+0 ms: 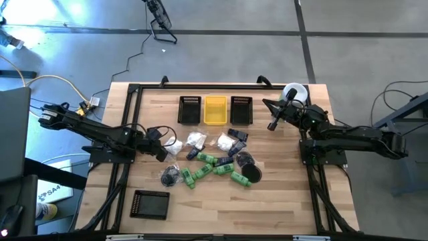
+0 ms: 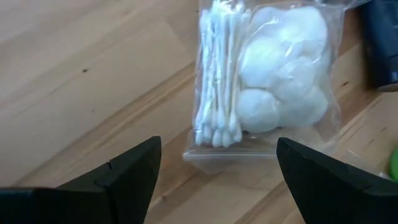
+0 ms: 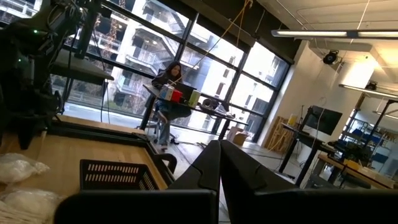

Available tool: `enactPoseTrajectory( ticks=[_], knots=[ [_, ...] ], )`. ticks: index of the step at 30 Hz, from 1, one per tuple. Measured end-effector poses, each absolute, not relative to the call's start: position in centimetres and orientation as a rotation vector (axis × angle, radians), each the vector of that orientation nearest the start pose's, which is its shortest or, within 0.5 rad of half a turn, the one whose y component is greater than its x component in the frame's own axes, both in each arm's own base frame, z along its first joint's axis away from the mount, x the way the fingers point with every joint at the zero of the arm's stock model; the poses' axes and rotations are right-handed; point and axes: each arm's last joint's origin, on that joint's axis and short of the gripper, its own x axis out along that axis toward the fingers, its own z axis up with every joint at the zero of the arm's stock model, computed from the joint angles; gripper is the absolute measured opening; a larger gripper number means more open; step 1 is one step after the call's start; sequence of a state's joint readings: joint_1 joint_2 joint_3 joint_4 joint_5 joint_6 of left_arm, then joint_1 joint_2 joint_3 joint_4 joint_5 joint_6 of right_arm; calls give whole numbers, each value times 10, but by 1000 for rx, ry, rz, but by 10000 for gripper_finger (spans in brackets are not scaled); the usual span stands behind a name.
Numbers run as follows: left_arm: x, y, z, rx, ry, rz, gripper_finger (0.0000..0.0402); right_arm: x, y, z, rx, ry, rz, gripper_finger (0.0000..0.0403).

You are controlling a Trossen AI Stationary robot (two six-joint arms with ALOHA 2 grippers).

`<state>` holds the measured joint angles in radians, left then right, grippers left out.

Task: Pick & Place Travel size toiletries
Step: Put the cotton pack into the top left black bin

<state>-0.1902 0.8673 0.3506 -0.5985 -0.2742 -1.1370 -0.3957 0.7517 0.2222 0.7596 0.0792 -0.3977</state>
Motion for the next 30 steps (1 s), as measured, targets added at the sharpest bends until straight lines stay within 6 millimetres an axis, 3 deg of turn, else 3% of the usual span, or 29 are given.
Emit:
enactPoseTrajectory(
  ticks=[8,24,30],
  knots=[
    [126,-16,135,-785,884,722,313,149,-65,234,-425,-132,-513,2],
    [134,-16,138,-781,801,681,312,150,-65,234,-425,-130,-512,2],
    [136,-17,139,-798,775,660,274,150,-65,233,-424,-127,-512,2]
  ],
)
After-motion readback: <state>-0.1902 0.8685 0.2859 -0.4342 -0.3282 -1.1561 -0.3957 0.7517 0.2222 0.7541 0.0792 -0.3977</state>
